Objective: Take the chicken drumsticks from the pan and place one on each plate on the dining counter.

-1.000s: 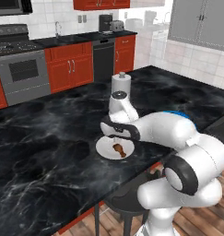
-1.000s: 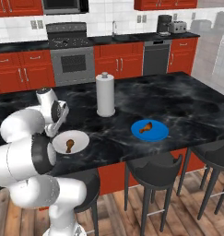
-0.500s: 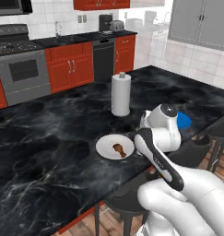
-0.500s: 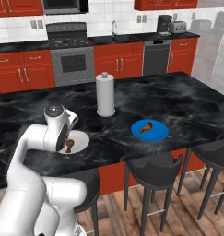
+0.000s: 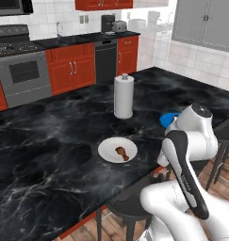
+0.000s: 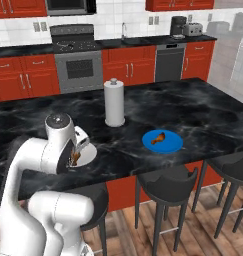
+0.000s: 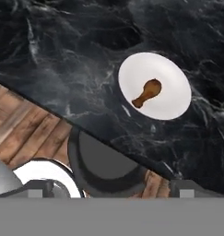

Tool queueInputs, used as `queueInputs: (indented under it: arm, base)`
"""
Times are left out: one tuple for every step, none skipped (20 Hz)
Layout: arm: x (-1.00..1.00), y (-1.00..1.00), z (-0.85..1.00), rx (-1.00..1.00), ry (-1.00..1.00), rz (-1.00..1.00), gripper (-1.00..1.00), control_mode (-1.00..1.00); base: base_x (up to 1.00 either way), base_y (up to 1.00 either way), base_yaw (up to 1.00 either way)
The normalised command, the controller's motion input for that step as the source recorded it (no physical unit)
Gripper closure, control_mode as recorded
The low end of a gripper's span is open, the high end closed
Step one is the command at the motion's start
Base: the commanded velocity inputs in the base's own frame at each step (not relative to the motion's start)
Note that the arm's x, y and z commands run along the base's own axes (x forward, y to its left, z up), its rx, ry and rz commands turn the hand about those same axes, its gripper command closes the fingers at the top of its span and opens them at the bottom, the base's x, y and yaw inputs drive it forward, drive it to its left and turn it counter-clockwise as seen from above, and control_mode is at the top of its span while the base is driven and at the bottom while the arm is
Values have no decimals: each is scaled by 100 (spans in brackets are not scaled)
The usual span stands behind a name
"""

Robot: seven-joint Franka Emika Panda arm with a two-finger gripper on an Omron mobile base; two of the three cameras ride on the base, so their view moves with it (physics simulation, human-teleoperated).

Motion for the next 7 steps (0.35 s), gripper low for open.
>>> queueInputs:
  arm:
    - [-100,-11,-27,0,27,-16,-100,-100]
    - [-100,-9,-37,-1,29,-16,-100,-100]
    - [-100,-7,-49,-5,32,-16,-100,-100]
    - [-100,-1,-61,-9,34,-15,-100,-100]
    - [-100,-1,-72,-9,32,-15,-100,-100]
    - [-100,0,-86,-10,30,-15,-100,-100]
    - [-100,0,-96,-11,25,-15,-100,-100]
  base:
    - [0,0,0]
    - [0,0,0]
    - [0,0,0]
    - [0,0,0]
    - [0,0,0]
    - [0,0,0]
    - [0,0,0]
